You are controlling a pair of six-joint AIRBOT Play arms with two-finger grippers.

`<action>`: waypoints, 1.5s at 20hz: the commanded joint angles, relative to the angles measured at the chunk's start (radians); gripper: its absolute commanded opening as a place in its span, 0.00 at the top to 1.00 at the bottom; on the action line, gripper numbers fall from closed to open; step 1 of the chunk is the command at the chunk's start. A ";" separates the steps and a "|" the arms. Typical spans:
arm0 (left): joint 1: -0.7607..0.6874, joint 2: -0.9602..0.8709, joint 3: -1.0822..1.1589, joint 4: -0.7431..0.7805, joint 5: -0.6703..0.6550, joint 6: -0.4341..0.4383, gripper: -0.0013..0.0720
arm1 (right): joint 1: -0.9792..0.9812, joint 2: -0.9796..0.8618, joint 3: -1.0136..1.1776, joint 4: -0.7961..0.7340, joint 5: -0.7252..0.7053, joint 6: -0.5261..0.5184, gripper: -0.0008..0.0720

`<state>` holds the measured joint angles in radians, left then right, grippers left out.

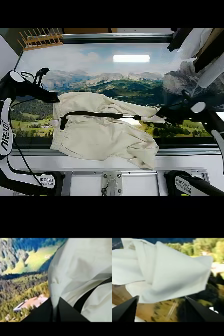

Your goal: Fold the clothes and pants, and hang the long-sleeved shirts on hangers.

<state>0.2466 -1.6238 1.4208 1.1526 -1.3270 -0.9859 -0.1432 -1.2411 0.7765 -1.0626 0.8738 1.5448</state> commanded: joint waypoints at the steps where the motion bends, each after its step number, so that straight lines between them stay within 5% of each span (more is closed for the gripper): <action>1: -0.008 0.002 -0.026 0.006 0.010 -0.002 0.96 | 0.105 -0.119 -0.004 0.080 -0.122 -0.004 0.12; 2: -0.006 0.002 -0.027 0.007 0.010 -0.002 0.96 | 0.111 -0.130 0.000 0.076 -0.126 -0.004 0.23; 4: 0.003 0.002 -0.022 0.007 0.006 -0.013 0.96 | 0.103 -0.114 0.026 0.021 -0.105 -0.004 0.88; 5: 0.008 0.002 -0.011 0.007 -0.002 -0.029 0.96 | 0.090 -0.087 0.056 -0.047 -0.059 -0.003 0.97; 11: 0.096 0.002 0.085 0.005 -0.051 -0.063 0.96 | -0.127 0.199 0.330 -0.453 0.312 -0.003 0.97; 18: 0.061 0.002 0.085 -0.001 -0.049 -0.062 0.96 | -0.223 0.202 0.360 -0.408 0.201 0.000 0.97; 20: 0.054 0.002 0.085 -0.002 -0.050 -0.062 0.96 | -0.229 0.138 0.360 -0.419 0.105 0.076 0.95; 21: 0.054 0.002 0.085 -0.002 -0.050 -0.062 0.96 | -0.235 0.103 0.362 -0.416 0.051 0.104 0.68; 22: 0.055 0.002 0.085 -0.002 -0.053 -0.063 0.96 | -0.241 0.073 0.367 -0.417 0.005 0.115 0.29; 23: 0.055 0.002 0.085 -0.002 -0.054 -0.063 0.96 | -0.249 0.047 0.380 -0.416 -0.022 0.130 0.17; 26: 0.055 0.002 0.085 -0.002 -0.053 -0.063 0.96 | -0.295 0.036 0.397 -0.407 0.010 0.131 0.18; 30: 0.055 0.002 0.085 -0.002 -0.063 -0.063 0.96 | -0.381 0.044 0.283 -0.386 0.243 0.079 0.18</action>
<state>0.3016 -1.6218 1.5047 1.1515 -1.3808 -1.0500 -0.4694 -1.1927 1.1244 -1.4696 0.9794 1.6485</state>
